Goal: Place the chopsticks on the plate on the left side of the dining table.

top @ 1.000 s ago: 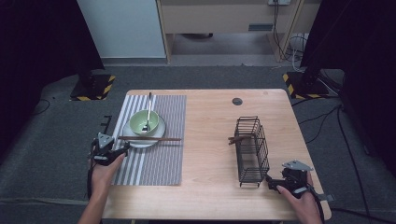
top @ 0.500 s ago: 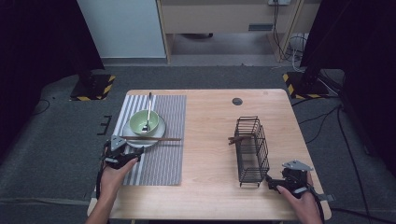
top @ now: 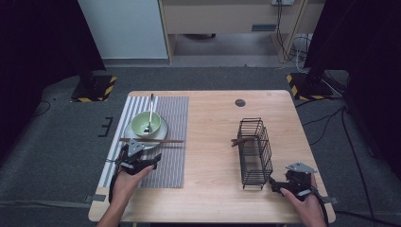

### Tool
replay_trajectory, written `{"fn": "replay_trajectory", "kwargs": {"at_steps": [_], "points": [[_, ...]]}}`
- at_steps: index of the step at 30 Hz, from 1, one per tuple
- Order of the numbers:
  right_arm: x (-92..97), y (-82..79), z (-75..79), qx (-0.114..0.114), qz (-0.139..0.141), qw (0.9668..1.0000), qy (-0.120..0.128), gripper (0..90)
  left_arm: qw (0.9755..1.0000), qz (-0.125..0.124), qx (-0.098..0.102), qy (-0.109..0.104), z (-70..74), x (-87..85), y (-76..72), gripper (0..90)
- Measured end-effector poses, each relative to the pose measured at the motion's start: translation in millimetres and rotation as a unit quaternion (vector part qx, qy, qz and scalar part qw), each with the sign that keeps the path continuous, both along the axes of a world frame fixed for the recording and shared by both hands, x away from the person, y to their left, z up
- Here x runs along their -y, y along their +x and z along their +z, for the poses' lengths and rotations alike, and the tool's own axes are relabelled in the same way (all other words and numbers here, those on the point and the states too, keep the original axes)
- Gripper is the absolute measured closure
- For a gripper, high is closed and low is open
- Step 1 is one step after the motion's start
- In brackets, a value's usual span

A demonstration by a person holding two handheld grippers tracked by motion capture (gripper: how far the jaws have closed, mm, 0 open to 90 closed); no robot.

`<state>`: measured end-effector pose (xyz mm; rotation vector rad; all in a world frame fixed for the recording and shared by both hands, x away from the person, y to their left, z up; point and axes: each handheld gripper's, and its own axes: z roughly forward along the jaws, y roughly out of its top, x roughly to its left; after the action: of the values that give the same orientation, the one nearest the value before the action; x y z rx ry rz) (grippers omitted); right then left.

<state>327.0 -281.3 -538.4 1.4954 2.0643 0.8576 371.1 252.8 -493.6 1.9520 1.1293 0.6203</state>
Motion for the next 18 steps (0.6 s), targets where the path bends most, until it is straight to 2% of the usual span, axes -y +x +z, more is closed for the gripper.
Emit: {"fn": "replay_trajectory", "kwargs": {"at_steps": [11,18], "points": [[0.0,0.0,0.0,0.0,0.0,1.0,0.0,1.1,0.9987,-0.051,-0.007,0.003,-3.3,38.1,-5.8,14.6],[0.0,0.0,0.0,0.0,0.0,1.0,0.0,1.1,0.9956,-0.092,-0.014,0.009,-7.2,64.4,-14.0,14.5]]}}
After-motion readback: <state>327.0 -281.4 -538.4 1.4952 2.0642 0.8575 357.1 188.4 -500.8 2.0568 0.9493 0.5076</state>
